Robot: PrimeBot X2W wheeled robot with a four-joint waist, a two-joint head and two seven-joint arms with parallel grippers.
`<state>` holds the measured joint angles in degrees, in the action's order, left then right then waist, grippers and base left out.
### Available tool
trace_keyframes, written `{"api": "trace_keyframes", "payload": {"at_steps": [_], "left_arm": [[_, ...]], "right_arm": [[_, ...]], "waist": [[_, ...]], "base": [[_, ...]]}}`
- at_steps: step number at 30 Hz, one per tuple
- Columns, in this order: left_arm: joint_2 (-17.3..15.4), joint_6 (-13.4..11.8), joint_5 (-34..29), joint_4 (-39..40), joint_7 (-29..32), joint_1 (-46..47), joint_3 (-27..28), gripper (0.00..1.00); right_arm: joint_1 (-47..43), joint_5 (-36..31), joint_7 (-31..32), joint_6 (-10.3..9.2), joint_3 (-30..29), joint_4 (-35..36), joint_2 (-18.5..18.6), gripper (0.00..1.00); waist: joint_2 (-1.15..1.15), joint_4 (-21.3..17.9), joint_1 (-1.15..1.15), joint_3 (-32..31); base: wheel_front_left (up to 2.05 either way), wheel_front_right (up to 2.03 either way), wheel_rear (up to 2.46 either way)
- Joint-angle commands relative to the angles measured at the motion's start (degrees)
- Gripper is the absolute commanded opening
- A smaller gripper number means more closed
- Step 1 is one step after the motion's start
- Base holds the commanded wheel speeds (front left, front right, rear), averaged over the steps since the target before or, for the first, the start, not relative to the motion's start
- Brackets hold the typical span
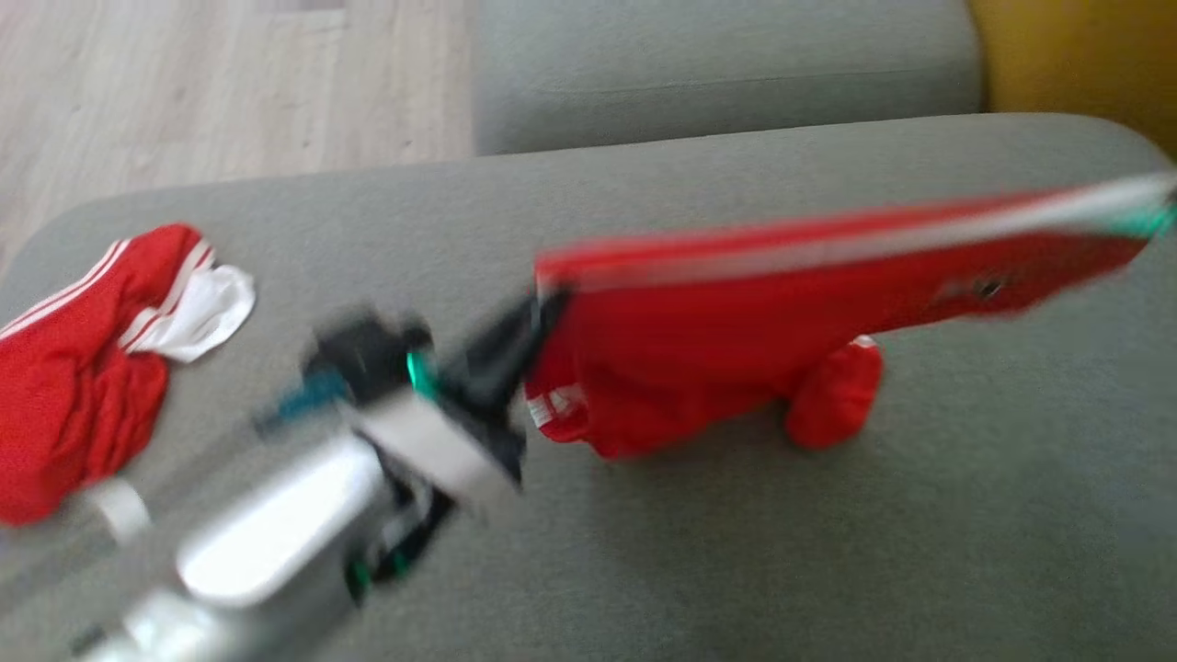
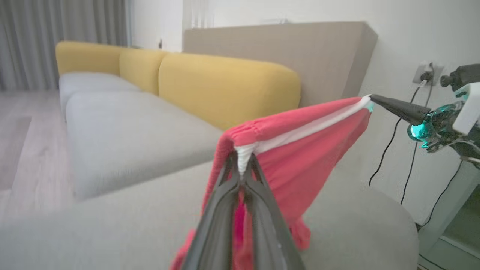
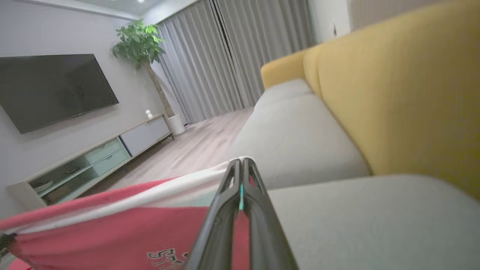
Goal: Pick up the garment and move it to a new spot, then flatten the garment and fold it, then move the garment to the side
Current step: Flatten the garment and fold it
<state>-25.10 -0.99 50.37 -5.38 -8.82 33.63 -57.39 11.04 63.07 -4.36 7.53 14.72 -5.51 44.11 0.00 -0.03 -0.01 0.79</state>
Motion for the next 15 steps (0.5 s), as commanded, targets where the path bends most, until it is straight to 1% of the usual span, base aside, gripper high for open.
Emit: {"api": "trace_keyframes", "payload": {"at_steps": [1, 2, 5, 8, 10, 12, 15], "left_arm": [[-2.82, -0.03, 0.64, 3.82, 1.77, 7.88, 4.84, 0.0], [-2.82, -0.03, 0.64, 3.82, 1.77, 7.88, 4.84, 0.0], [-3.93, 0.62, 0.4, 5.36, 5.82, 15.44, 6.91, 0.0], [-3.01, 1.79, -0.05, 2.18, 8.7, 22.98, 8.22, 0.0], [-1.7, 3.02, -1.44, -1.7, 9.88, 28.11, 8.14, 0.0], [0.36, 4.33, -2.75, -6.23, 10.07, 32.84, 7.86, 0.0], [3.92, 5.88, -5.56, -13.47, 7.44, 39.45, 7.36, 0.0]], "right_arm": [[4.22, -1.22, 0.93, -0.04, -2.87, 2.81, 3.19, 0.0], [4.22, -1.22, 0.93, -0.04, -2.87, 2.81, 3.19, 0.0], [9.7, -3.84, 3.9, -0.04, -6.07, 4.43, 2.91, 0.0], [17.1, -6.79, 6.91, -0.04, -6.9, 3.81, 1.19, 0.0], [22.91, -8.87, 8.53, -0.04, -6.18, 2.22, -0.4, 0.0], [28.99, -10.86, 9.32, -0.04, -5.07, -0.08, -2.03, 0.0], [37.38, -13.43, 8.19, -0.04, -3.22, -4.46, -4.0, 0.0]], "waist": [[0.0, -1.66, 0.01, -0.33], [0.0, -1.66, 0.01, -0.33], [0.0, -2.59, 0.01, 1.3], [0.0, -3.38, 0.01, 4.73], [0.0, -3.77, 0.01, 7.61], [0.0, -4.11, 0.01, 10.75], [0.0, -4.44, 0.01, 14.52]], "base": [[0.0, 0.0, 0.0], [0.0, 0.0, 0.0], [0.0, 0.0, 0.0], [0.0, 0.0, 0.0], [0.0, 0.0, 0.0], [0.0, 0.0, 0.0], [0.0, 0.0, 0.0]]}}
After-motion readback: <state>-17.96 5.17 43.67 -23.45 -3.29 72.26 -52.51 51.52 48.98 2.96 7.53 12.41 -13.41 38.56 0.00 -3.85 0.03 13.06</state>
